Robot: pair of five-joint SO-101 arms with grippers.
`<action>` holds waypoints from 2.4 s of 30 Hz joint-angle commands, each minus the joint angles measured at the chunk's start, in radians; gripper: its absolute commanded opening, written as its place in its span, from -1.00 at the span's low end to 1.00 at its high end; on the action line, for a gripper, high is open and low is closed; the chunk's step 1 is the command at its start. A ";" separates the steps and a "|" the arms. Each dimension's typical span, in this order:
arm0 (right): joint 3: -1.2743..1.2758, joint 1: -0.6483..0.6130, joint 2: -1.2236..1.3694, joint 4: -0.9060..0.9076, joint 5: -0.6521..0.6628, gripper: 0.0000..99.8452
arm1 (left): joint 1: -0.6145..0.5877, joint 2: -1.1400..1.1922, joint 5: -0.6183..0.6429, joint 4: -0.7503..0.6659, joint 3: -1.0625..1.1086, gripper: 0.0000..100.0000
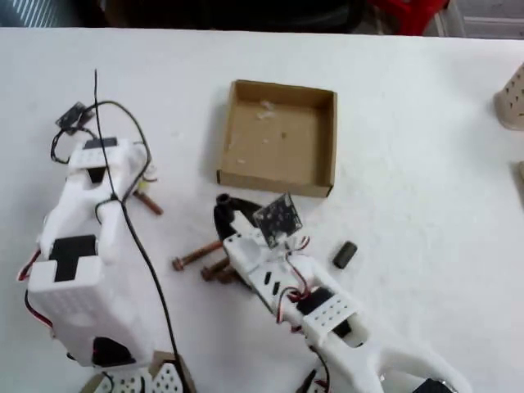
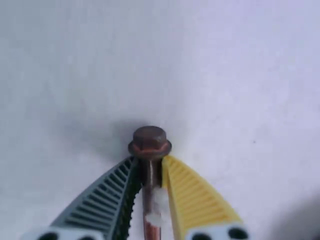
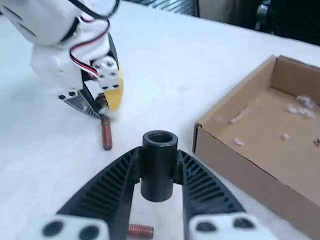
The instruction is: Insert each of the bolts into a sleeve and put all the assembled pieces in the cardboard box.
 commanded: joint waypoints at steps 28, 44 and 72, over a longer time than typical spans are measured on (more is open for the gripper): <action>-0.072 -0.012 0.771 -1.063 -0.063 -0.97 | 0.018 -0.065 -0.012 -0.029 -0.011 -0.95; -0.098 -0.067 0.912 -1.070 -0.068 -0.97 | 0.027 -0.259 -0.428 -0.287 0.210 -0.96; -0.100 -0.076 0.920 -1.066 -0.068 -0.97 | 0.252 -0.463 -0.583 -1.656 0.942 -0.95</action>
